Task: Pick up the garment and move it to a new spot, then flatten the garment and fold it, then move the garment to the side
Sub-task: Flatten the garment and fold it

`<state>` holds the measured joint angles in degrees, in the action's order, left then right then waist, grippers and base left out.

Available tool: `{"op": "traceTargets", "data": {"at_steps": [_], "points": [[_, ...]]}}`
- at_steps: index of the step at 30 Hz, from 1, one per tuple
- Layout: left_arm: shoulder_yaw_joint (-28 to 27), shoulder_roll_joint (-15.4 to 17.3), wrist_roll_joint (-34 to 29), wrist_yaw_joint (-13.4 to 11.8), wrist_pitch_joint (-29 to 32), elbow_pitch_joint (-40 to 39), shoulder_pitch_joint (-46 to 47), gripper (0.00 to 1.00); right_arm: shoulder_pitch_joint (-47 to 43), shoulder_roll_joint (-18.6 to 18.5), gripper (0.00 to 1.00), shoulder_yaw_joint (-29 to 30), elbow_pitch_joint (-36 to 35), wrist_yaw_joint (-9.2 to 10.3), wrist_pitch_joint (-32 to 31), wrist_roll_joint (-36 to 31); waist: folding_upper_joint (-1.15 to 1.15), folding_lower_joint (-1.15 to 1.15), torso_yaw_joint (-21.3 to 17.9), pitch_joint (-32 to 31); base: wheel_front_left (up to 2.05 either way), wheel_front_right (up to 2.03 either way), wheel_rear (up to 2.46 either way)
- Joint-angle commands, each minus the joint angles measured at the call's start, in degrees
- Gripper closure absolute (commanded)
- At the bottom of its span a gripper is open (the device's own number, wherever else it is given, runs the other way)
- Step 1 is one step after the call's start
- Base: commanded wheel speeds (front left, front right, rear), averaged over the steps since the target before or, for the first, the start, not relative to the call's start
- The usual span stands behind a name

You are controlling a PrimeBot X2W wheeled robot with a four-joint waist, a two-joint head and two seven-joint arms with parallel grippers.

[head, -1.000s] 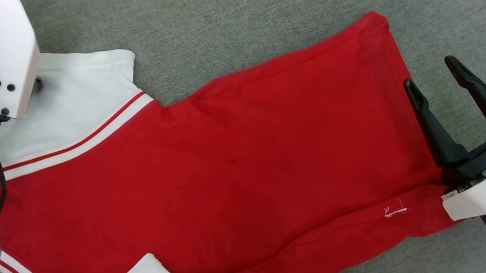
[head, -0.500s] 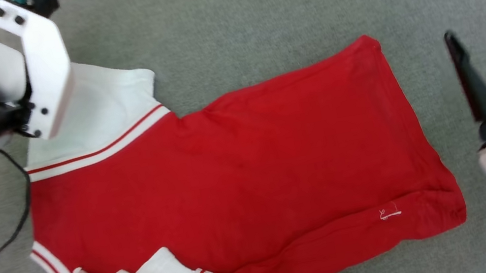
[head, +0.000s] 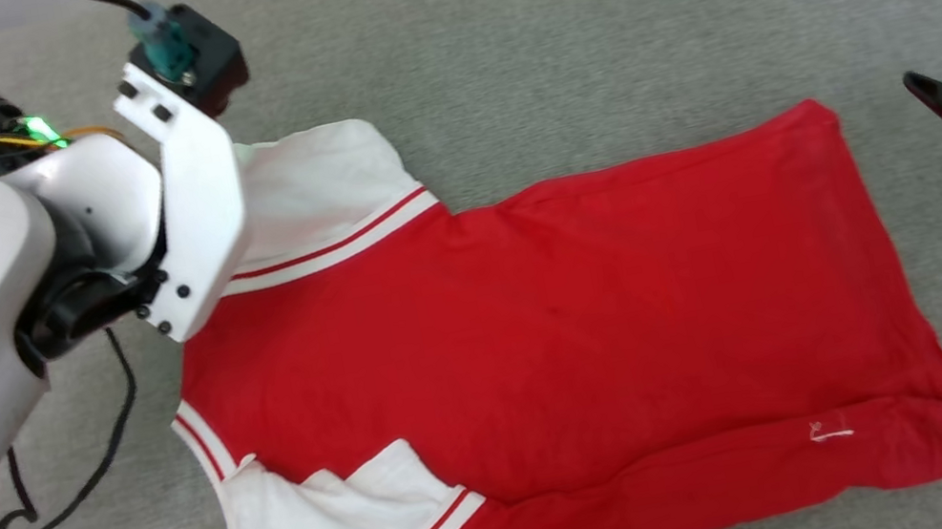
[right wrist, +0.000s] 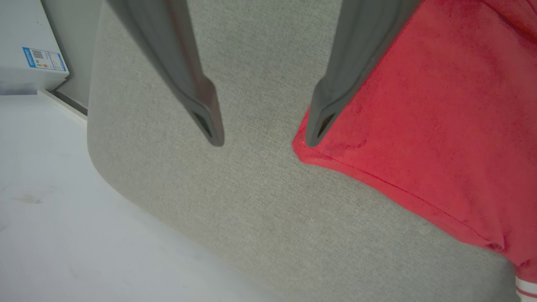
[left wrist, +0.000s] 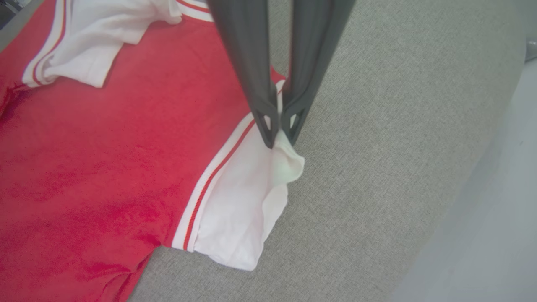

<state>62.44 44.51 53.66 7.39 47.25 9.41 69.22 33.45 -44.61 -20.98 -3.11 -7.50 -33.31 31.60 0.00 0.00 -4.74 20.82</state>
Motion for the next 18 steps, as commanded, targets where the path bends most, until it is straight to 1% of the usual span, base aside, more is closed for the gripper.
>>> {"op": "traceTargets", "data": {"at_steps": [1,4,9,12,14,15,18], "points": [[0.5,-0.3,-0.4,0.0,-0.7,-1.0,-0.3,1.0,3.1,-2.1,0.0,-2.9,0.9,0.02,-4.4,2.6,0.0,0.0,1.5,0.8,0.0,0.0,0.0],[1.1,-0.8,-0.6,0.0,-1.7,-2.1,0.5,1.0,8.1,-5.1,0.0,-8.2,2.2,0.02,-12.4,6.4,0.0,0.0,2.9,1.8,0.0,0.0,0.0],[2.2,-1.5,-0.9,0.0,-3.5,-3.1,2.1,1.0,14.3,-6.4,0.0,-14.9,5.2,0.02,-21.3,9.8,0.0,0.0,4.9,3.8,0.0,0.0,0.0],[2.9,-1.9,-1.2,0.0,-4.6,-3.3,3.1,1.0,16.9,-5.4,0.0,-17.4,7.9,0.02,-23.3,10.7,0.0,0.0,5.9,5.1,0.0,0.0,0.0],[3.1,-2.1,-1.2,0.0,-4.8,-3.3,3.4,1.0,17.5,-5.1,0.0,-18.1,8.8,0.02,-23.5,10.8,0.0,0.0,6.3,5.6,0.0,0.0,0.0],[3.6,-2.4,-1.3,0.0,-5.6,-3.3,4.1,1.0,18.3,-4.4,0.0,-19.7,10.8,0.02,-23.1,10.6,0.0,0.0,6.9,6.3,0.0,0.0,0.0],[4.2,-2.5,-1.2,0.0,-6.3,-3.3,4.7,1.0,18.4,-3.8,0.0,-21.6,12.5,0.02,-22.7,11.1,0.0,0.0,7.4,7.0,0.0,0.0,0.0]]}}
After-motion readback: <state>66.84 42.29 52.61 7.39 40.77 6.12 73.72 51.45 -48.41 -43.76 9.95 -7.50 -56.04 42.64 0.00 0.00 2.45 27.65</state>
